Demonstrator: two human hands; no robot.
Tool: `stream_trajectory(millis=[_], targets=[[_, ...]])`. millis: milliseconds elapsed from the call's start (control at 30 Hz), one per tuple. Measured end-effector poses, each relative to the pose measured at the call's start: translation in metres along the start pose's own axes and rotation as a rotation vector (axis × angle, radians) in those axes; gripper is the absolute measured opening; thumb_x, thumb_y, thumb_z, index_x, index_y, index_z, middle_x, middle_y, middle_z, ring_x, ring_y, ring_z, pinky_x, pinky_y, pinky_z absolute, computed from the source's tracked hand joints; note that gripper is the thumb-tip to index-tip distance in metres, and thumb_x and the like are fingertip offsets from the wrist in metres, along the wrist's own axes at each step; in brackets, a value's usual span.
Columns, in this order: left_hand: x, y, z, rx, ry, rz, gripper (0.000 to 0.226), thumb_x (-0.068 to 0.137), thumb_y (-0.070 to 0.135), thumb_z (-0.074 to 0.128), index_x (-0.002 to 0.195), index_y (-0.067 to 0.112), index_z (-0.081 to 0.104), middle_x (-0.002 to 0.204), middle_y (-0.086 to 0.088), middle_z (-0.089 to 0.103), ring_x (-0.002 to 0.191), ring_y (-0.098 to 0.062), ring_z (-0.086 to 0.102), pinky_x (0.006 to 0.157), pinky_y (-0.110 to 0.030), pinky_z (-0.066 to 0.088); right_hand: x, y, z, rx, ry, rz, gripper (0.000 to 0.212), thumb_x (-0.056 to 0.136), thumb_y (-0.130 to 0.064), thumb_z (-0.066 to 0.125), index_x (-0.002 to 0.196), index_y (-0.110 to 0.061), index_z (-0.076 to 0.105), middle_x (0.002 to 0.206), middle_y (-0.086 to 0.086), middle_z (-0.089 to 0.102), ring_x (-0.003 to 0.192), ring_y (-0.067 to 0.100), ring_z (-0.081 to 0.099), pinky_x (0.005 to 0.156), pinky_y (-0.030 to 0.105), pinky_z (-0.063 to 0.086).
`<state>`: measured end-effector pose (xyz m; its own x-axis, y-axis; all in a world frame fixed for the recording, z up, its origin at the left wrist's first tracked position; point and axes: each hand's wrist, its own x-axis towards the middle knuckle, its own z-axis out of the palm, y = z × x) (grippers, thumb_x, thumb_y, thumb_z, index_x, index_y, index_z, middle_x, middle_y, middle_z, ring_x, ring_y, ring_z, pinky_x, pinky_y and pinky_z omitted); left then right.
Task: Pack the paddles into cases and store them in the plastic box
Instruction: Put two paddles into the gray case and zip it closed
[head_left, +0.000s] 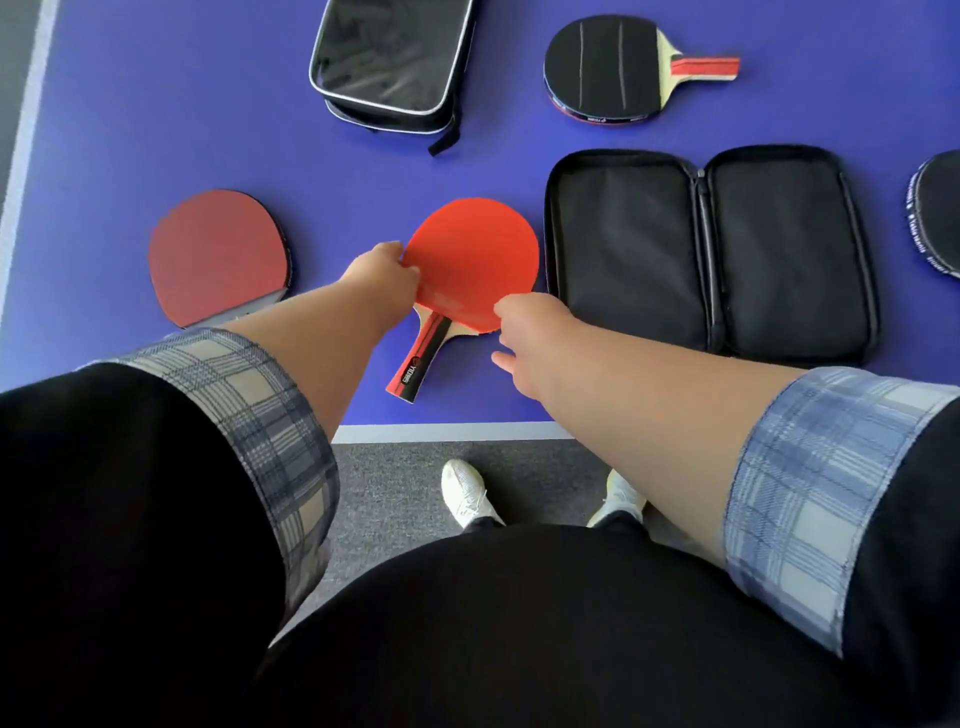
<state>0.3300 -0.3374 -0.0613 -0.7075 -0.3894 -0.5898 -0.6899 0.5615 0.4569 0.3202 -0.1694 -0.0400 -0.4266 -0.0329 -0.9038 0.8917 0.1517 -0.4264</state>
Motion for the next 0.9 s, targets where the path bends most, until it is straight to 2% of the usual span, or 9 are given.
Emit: stream_trajectory(millis=[133,200,267,333,533,600,667,767,900], targets=[[-0.004,-0.007,-0.007,-0.26,0.051,-0.07,0.038,0.098,0.026,0.05,0.135,0.031,0.055,0.1,0.003,0.066,0.09,-0.029,0.073,0.082,-0.038,0.059,0.0,-0.002,0.001,0.164,-0.016,-0.077,0.033,0.098,-0.011,0.052,0.129,-0.021,0.054,0.128,0.007,0.058,0.11,0.026,0.062,0.088,0.039,0.056],[-0.01,-0.002,-0.009,-0.331,0.086,-0.032,0.039,0.096,0.026,0.054,0.135,0.03,0.056,0.097,0.009,0.066,0.086,-0.025,0.074,0.073,-0.033,0.059,-0.005,-0.007,-0.003,0.167,-0.026,-0.097,0.03,0.097,-0.008,0.054,0.126,-0.018,0.055,0.124,0.009,0.061,0.105,0.026,0.066,0.086,0.038,0.058],[-0.017,0.012,-0.011,-0.37,0.111,0.013,0.037,0.094,0.026,0.056,0.131,0.032,0.058,0.093,0.014,0.067,0.08,-0.022,0.073,0.064,-0.027,0.055,-0.01,-0.018,-0.013,0.137,0.015,-0.161,0.032,0.096,-0.003,0.054,0.125,-0.018,0.057,0.122,0.009,0.063,0.105,0.026,0.065,0.075,0.035,0.06],[-0.024,0.031,-0.007,-0.403,0.112,0.057,0.038,0.092,0.025,0.058,0.13,0.031,0.058,0.089,0.014,0.068,0.074,-0.02,0.072,0.066,-0.029,0.057,-0.018,-0.03,-0.028,0.101,0.066,-0.233,0.038,0.094,0.0,0.052,0.124,-0.021,0.058,0.121,0.008,0.063,0.107,0.028,0.064,0.068,0.034,0.06],[-0.031,0.1,0.027,-0.446,-0.004,0.117,0.048,0.091,0.025,0.064,0.136,0.026,0.046,0.101,0.011,0.069,0.08,-0.022,0.072,0.058,-0.028,0.05,-0.022,-0.067,-0.1,-0.065,0.217,-0.361,0.039,0.09,-0.004,0.048,0.117,-0.031,0.056,0.112,0.001,0.064,0.094,0.022,0.062,0.089,0.049,0.058],[-0.03,0.119,0.046,-0.452,-0.065,0.121,0.036,0.09,0.019,0.062,0.122,0.027,0.051,0.096,0.009,0.071,0.076,-0.026,0.071,0.059,-0.029,0.051,-0.014,-0.074,-0.124,-0.101,0.241,-0.387,0.039,0.089,-0.007,0.051,0.12,-0.031,0.056,0.114,0.002,0.065,0.098,0.024,0.065,0.088,0.048,0.058],[-0.025,0.137,0.073,-0.462,-0.12,0.116,0.021,0.086,0.011,0.056,0.1,0.026,0.059,0.084,0.004,0.069,0.064,-0.028,0.058,0.061,-0.032,0.046,0.001,-0.081,-0.148,-0.181,0.264,-0.383,0.042,0.087,-0.011,0.054,0.125,-0.028,0.056,0.115,0.004,0.065,0.1,0.025,0.066,0.087,0.049,0.058],[-0.021,0.146,0.092,-0.488,-0.099,0.071,0.032,0.08,0.003,0.045,0.097,0.021,0.065,0.073,-0.005,0.055,0.062,-0.023,0.041,0.061,-0.035,0.039,0.019,-0.084,-0.161,-0.207,0.218,-0.377,0.048,0.083,-0.013,0.057,0.129,-0.028,0.056,0.119,0.006,0.064,0.104,0.028,0.066,0.085,0.047,0.06],[-0.014,0.149,0.108,-0.435,-0.043,-0.025,0.044,0.072,0.002,0.037,0.102,0.019,0.065,0.071,-0.001,0.053,0.059,-0.025,0.042,0.056,-0.033,0.038,0.038,-0.086,-0.165,-0.283,0.17,-0.35,0.046,0.085,-0.016,0.061,0.131,-0.022,0.053,0.122,0.009,0.062,0.106,0.03,0.064,0.088,0.047,0.058]])
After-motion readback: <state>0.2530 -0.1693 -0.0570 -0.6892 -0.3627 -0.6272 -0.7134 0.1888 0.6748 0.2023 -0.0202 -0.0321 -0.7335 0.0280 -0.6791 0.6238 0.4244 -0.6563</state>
